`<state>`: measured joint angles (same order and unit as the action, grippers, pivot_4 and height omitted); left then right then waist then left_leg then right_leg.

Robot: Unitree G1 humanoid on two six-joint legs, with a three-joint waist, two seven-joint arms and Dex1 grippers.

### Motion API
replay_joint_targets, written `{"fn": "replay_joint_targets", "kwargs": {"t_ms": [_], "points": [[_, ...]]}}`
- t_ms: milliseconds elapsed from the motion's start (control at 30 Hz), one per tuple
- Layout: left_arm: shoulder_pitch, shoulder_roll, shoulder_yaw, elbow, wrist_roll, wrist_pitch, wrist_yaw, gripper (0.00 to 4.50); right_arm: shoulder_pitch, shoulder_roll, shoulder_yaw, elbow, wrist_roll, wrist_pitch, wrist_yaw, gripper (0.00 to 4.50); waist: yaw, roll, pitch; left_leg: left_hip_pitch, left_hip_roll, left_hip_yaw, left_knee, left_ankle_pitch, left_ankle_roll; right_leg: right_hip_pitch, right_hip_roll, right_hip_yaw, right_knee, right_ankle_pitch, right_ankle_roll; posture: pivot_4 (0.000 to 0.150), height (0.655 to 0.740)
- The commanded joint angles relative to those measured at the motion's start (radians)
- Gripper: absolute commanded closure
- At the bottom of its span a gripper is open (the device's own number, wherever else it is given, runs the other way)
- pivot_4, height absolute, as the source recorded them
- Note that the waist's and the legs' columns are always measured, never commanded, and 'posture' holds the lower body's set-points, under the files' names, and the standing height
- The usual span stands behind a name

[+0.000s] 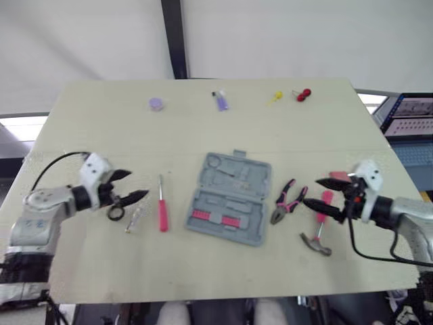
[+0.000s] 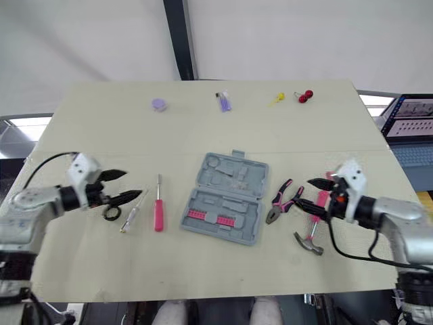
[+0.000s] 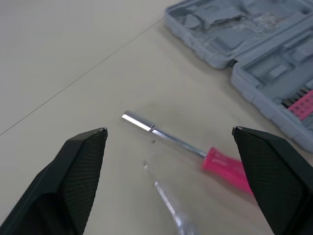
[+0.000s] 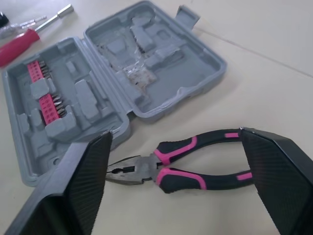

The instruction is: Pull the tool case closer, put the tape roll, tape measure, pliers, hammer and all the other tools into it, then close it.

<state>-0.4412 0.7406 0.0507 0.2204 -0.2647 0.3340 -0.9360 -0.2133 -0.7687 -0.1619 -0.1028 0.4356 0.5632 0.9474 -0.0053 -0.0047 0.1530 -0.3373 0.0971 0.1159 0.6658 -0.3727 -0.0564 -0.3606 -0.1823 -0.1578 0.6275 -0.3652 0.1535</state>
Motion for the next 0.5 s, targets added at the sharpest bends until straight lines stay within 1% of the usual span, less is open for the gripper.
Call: {"fn": "replay_joint_targets", "kwargs": {"t_ms": [33, 100, 200, 300, 400, 500], "points": [[-0.109, -0.051, -0.100, 0.074, 0.067, -0.029, -0.024, 1.81, -0.034, 0.032, 0.090, -0.085, -0.057, 0.053, -0.095, 1.85, 0.001, 0.000, 0.000, 0.000, 0.000, 0.000, 0.000, 0.000, 0.000, 0.000, 0.000, 0.000, 0.000, 0.000, 0.000, 0.150, 0.7400], [-0.181, -0.094, -0.154, 0.162, 0.119, -0.066, -0.017, 2.85, -0.054, 0.053, 0.154, -0.101, -0.110, 0.082, -0.150, 2.84, 0.001, 0.000, 0.000, 0.000, 0.000, 0.000, 0.000, 0.000, 0.000, 0.000, 0.000, 0.000, 0.000, 0.000, 0.000, 0.150, 0.7400], [-0.256, -0.159, -0.191, 0.268, 0.147, -0.095, -0.022, 4.46, -0.078, 0.075, 0.212, -0.114, -0.154, 0.129, -0.210, 4.46, 0.000, 0.000, 0.000, 0.000, 0.000, 0.000, 0.000, 0.000, 0.000, -0.001, 0.000, -0.001, 0.000, 0.000, 0.000, 0.150, 0.7400], [-0.303, -0.196, -0.238, 0.388, 0.213, -0.156, -0.016, 4.46, -0.081, 0.084, 0.253, -0.127, -0.187, 0.155, -0.242, 4.46, 0.000, 0.000, 0.000, 0.000, 0.000, 0.000, 0.000, 0.000, 0.000, -0.001, 0.000, -0.001, 0.000, 0.000, 0.000, 0.150, 0.7400], [-0.347, -0.240, -0.233, 0.477, 0.218, -0.179, -0.013, 4.46, -0.083, 0.098, 0.276, -0.130, -0.212, 0.177, -0.273, 4.46, 0.000, 0.000, 0.000, 0.000, 0.000, 0.000, 0.000, 0.000, 0.000, -0.001, 0.000, -0.001, 0.000, 0.000, 0.000, 0.150, 0.7400], [-0.381, -0.269, -0.245, 0.556, 0.251, -0.214, -0.002, 4.46, -0.095, 0.123, 0.299, -0.131, -0.228, 0.199, -0.294, 4.46, 0.000, 0.000, 0.000, -0.001, 0.000, 0.000, 0.000, 0.000, 0.000, -0.001, 0.000, -0.001, 0.000, 0.000, 0.000, 0.150, 0.7400]]}}
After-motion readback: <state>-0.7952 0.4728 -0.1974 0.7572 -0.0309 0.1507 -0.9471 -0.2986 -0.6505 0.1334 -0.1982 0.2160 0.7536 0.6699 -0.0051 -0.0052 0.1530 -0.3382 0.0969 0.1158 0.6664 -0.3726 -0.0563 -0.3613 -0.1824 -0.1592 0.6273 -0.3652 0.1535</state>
